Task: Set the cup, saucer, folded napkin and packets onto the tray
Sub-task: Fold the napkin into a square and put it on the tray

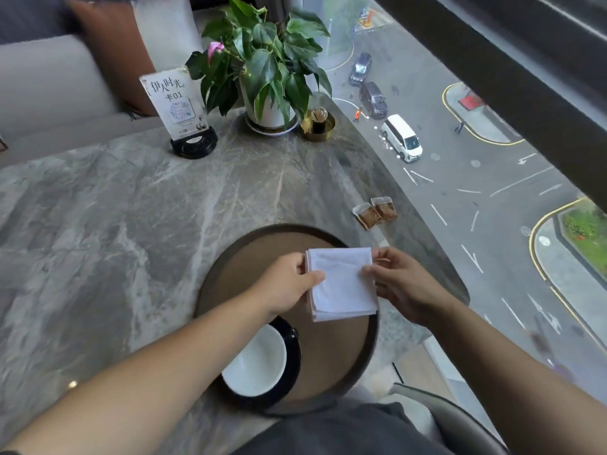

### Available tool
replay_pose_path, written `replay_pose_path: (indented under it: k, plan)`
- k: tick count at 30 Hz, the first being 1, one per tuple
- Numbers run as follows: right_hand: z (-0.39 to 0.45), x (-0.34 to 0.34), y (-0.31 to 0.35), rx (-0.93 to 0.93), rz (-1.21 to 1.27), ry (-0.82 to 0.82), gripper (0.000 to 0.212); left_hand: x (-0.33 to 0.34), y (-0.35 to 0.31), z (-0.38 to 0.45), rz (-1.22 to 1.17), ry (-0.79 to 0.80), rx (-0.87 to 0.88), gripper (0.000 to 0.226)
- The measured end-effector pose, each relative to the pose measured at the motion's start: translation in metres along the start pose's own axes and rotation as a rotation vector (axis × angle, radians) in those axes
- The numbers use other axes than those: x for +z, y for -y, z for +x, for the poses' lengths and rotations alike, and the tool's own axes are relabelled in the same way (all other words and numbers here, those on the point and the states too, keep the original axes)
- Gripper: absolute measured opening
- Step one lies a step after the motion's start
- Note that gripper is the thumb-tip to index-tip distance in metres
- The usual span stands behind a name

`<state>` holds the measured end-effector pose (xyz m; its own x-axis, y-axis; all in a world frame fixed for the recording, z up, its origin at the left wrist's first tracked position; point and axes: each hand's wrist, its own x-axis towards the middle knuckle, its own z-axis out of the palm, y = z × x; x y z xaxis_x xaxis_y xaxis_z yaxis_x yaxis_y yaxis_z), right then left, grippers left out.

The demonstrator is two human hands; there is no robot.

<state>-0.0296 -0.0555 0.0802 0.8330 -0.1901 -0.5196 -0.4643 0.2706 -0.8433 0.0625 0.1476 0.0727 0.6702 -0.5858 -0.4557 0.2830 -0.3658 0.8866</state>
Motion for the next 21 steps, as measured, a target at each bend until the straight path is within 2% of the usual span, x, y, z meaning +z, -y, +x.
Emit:
replay_pose_path:
  k: [3, 7, 12, 15, 21]
  plan:
    - [-0.016, 0.002, -0.025, 0.048, -0.068, -0.066, 0.025, 0.008, 0.014, -0.013, 0.106, 0.033, -0.083, 0.019]
    - [-0.018, 0.003, -0.039, 0.045, -0.252, -0.096, 0.018, 0.005, 0.02, -0.013, 0.28, 0.1, -0.137, 0.026]
    - [0.001, 0.003, -0.056, 0.041, -0.58, -0.135, 0.02, -0.002, 0.025, 0.009, 0.807, 0.216, -0.126, 0.024]
    - [0.017, 0.005, -0.069, 0.046, -0.816, -0.146, 0.025, 0.002, 0.031, 0.022, 1.016, 0.286, -0.117, 0.027]
    - [0.031, 0.01, -0.082, 0.027, -1.094, -0.147, 0.04, 0.011, 0.049, 0.038, 1.215, 0.295, -0.148, 0.026]
